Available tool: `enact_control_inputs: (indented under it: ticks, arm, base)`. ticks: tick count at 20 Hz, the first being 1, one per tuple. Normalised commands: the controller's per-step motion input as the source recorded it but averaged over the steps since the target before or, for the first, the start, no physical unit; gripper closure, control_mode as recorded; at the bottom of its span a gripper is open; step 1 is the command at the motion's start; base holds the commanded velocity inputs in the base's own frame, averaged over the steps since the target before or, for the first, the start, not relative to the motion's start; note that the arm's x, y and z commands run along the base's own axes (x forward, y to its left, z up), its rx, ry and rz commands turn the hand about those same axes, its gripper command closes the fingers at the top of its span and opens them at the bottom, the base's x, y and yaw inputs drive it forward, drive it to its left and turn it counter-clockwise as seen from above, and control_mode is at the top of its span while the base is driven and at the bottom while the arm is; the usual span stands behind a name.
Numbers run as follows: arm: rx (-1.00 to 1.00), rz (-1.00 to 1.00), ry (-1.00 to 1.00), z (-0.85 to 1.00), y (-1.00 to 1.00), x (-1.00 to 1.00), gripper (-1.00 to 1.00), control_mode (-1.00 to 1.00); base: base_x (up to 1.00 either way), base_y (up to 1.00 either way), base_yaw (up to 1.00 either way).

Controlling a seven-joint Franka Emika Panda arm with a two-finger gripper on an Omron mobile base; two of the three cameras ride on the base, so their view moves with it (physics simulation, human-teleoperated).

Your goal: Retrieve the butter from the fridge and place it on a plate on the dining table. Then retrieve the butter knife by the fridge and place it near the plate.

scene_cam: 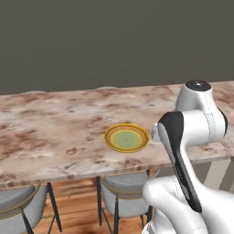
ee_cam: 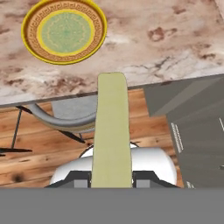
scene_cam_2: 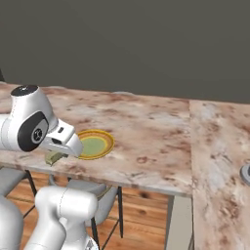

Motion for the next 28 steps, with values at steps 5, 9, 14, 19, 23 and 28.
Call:
enact_control_inputs:
  ticks: [5, 9, 14, 19, 23, 28]
  arm:
    - [0.00, 0.00, 0.00, 0.00, 0.00, 0.00, 1.00, 1.00]
    - [0.00, 0.00, 0.00, 0.00, 0.00, 0.00, 1.00, 1.00]
    - [0.00, 0.00, 0.00, 0.00, 0.07, 0.10, 1.00, -1.00]
    - [0.00, 0.00, 0.00, -0.01, 0.21, 0.75, 1.00, -1.00]
    - [0.04, 0.05, -0.02, -0.07, 0.11, 0.76, 1.00, -1.00]
    - [0.04, 0.03, -0.03, -0.39, 0.03, 0.83, 1.00, -1.00]
  base:
    - [0.21, 0.53, -0.08]
    - [0.11, 0.33, -0.07]
    - [0.22, 0.25, -0.03]
    - [0.00, 0.00, 0.00]
    - [0.00, 0.00, 0.00]
    - [0.00, 0.00, 0.00]
